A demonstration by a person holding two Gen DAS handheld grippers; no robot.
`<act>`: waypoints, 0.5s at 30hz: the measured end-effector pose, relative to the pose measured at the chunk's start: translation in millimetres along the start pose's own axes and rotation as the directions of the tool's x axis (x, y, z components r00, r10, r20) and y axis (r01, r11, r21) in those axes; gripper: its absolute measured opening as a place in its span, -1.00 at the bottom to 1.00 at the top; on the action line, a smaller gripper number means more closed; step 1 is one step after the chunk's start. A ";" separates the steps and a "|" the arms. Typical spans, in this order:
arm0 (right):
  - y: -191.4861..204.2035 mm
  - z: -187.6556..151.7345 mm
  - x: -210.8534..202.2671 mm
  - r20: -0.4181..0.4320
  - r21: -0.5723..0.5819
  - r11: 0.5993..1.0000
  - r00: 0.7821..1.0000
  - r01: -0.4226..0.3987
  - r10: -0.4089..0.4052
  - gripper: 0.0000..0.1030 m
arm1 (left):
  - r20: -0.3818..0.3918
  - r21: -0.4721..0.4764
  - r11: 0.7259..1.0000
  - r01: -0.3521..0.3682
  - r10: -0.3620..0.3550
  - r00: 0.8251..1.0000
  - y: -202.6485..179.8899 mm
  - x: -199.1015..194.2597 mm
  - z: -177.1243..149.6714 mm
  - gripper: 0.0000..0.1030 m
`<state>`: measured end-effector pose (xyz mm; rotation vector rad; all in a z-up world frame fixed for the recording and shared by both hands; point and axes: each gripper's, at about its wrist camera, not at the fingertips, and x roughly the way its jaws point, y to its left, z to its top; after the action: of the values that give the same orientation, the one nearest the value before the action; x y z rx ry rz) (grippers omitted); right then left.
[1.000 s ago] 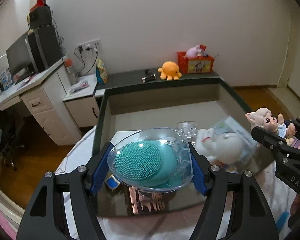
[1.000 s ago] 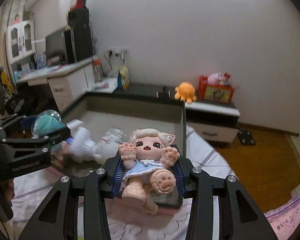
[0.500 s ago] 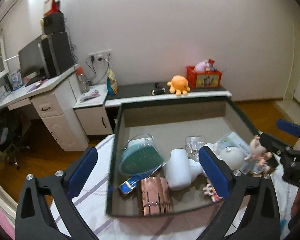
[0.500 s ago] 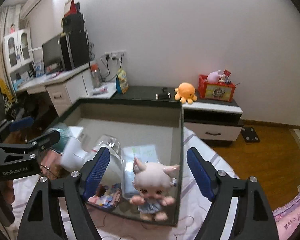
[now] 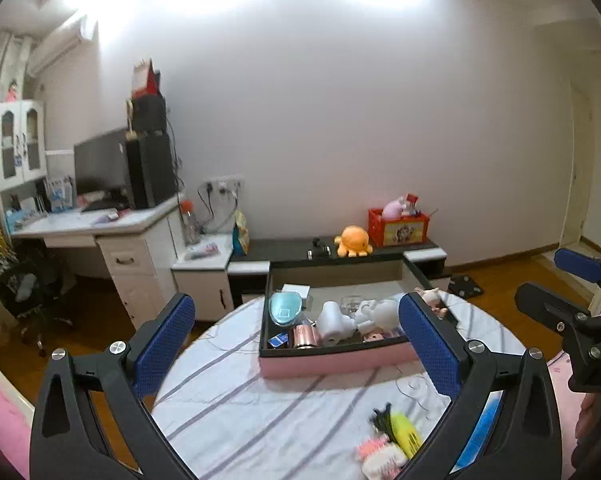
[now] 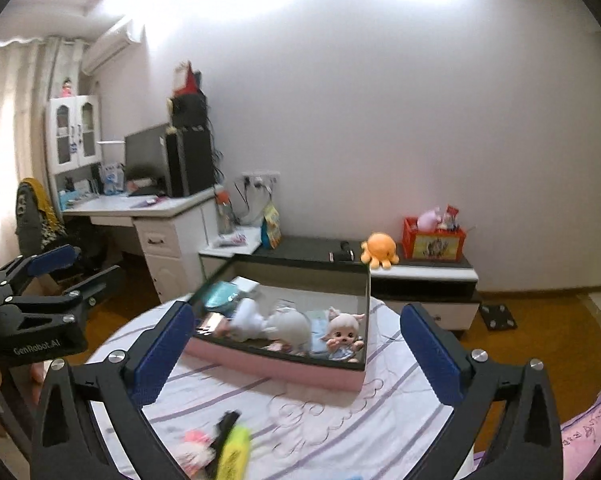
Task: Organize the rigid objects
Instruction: 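Withdraw both tools back from the pink box toward the remaining items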
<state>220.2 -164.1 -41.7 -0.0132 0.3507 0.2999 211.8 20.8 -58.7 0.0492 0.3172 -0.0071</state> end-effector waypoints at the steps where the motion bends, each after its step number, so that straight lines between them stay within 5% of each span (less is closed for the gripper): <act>1: 4.2 -0.3 -8.9 0.007 0.001 1.000 1.000 -0.004 0.004 1.00 | 0.011 0.003 1.000 -0.004 0.004 1.000 -0.8 -10.1 -0.9 1.00; 8: 29.8 -8.2 -79.2 0.110 -0.009 0.999 0.993 0.039 -0.038 1.00 | 0.106 -0.027 1.000 -0.009 0.011 0.994 -4.7 -90.3 -11.0 1.00; 15: 40.9 -24.8 -120.6 0.173 0.018 0.997 0.982 0.077 -0.079 1.00 | 0.133 -0.018 0.998 -0.060 0.062 0.989 -3.5 -127.4 -27.3 1.00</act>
<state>92.0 -161.2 -22.3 0.0104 0.1779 0.2192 82.1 18.6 -45.0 0.0439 0.1813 0.0521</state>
